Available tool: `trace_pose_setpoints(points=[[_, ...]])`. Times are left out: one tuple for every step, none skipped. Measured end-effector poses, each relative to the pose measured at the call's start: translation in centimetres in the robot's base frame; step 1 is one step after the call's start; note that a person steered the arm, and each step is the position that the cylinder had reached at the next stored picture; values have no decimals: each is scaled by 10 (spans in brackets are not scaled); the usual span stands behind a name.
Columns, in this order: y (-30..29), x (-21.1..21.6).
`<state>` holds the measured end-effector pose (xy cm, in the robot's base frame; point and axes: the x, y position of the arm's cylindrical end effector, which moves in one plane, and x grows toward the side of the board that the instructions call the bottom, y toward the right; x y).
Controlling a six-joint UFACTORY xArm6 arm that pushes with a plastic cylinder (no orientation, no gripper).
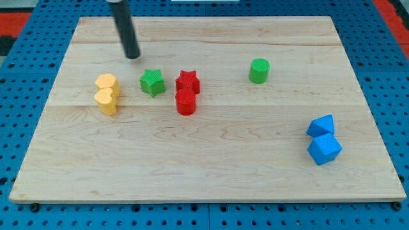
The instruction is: Place green circle in between red star and blue triangle
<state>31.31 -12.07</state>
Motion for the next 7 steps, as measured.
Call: trace_pose_setpoints(points=[[76,0],[98,-8],[141,-8],[172,-3],[195,16],[208,17],[232,28]])
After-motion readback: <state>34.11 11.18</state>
